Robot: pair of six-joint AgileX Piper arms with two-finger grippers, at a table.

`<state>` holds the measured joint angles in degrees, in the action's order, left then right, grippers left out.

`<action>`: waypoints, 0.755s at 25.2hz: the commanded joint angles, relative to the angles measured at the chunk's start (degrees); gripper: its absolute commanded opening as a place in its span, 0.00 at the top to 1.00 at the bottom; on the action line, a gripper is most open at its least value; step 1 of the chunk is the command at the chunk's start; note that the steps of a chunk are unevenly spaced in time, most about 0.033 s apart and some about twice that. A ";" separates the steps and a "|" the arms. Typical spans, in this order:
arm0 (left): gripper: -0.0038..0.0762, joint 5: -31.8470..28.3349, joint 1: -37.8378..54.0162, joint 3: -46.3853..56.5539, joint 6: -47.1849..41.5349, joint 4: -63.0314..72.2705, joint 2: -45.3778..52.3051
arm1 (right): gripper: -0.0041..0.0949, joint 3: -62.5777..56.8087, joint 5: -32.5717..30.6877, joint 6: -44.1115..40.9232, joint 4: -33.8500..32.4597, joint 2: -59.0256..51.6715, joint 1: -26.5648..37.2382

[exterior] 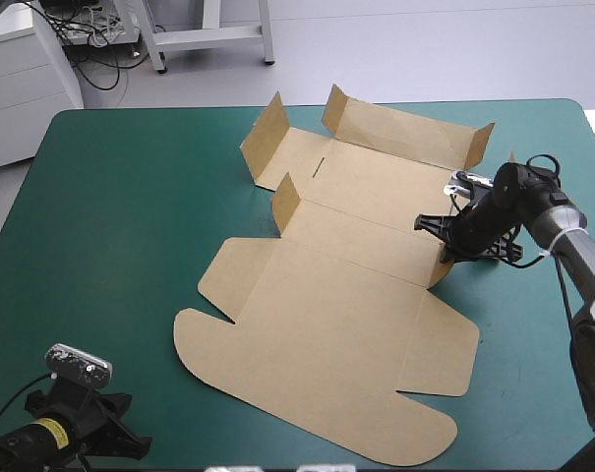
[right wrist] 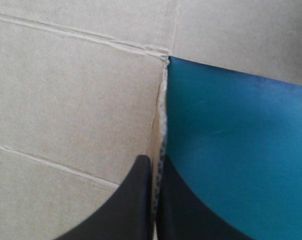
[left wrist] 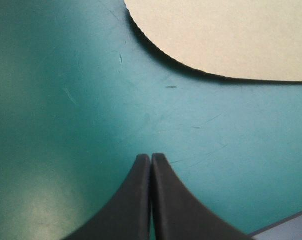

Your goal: Fold the box

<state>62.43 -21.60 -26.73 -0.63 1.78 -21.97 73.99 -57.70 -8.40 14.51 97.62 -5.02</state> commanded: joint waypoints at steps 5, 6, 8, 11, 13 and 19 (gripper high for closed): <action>0.99 -2.48 -0.25 -1.40 -0.66 0.12 -0.51 | 0.98 5.96 -3.29 13.53 -0.93 -2.26 -0.07; 0.99 -2.48 -0.25 -1.40 -0.66 0.12 -0.51 | 0.98 8.11 -4.04 14.46 -1.63 -2.26 -0.07; 0.99 -2.48 -0.25 -1.40 -0.66 0.12 -0.51 | 0.98 12.03 -5.43 17.22 -2.04 -2.26 -0.07; 0.99 -2.48 -0.25 -1.40 -0.66 0.12 -0.51 | 0.98 17.35 -7.81 22.19 -2.05 -2.26 -0.19; 0.99 -2.48 -0.25 -1.40 -0.66 0.12 -0.51 | 0.98 20.81 -9.05 25.98 -2.05 -2.26 -0.19; 0.99 -2.48 -0.25 -1.40 -0.66 0.12 -0.51 | 0.98 30.80 -9.60 40.17 -1.07 -2.26 -0.19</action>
<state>62.36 -21.60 -26.73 -0.63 1.78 -21.97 99.55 -68.93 24.22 12.19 98.09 -5.02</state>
